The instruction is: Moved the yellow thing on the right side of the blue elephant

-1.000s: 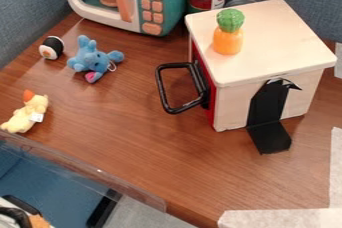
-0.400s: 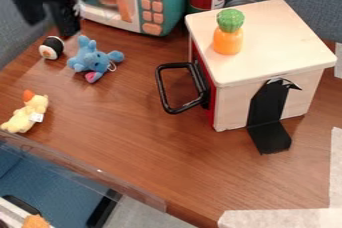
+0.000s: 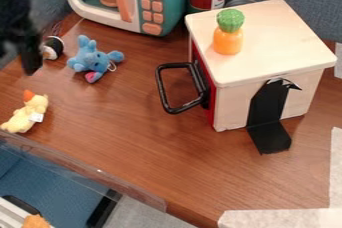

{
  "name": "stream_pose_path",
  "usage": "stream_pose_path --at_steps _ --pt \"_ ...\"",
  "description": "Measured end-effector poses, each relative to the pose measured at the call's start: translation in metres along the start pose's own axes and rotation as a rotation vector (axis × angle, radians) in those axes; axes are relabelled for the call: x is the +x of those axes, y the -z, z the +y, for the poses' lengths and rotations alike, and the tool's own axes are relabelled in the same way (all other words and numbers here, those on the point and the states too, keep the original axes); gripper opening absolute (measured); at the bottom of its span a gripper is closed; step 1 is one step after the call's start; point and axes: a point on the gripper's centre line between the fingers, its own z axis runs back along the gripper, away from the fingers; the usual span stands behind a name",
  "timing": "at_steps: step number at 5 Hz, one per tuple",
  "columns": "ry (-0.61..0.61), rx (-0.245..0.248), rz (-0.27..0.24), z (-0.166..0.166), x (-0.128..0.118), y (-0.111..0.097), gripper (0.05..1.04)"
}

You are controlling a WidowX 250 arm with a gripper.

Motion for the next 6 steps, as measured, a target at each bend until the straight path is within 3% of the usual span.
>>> stream_pose_path --at_steps 1,2,4,6 --pt "-0.053 0.002 0.052 0.006 -0.004 0.035 1.001" --pt "-0.072 0.010 0.081 0.007 -0.003 0.056 1.001" --pt "-0.102 -0.103 0.100 -0.003 -0.006 0.094 0.964" --pt "-0.132 -0.181 0.149 -0.006 0.000 0.104 0.401"
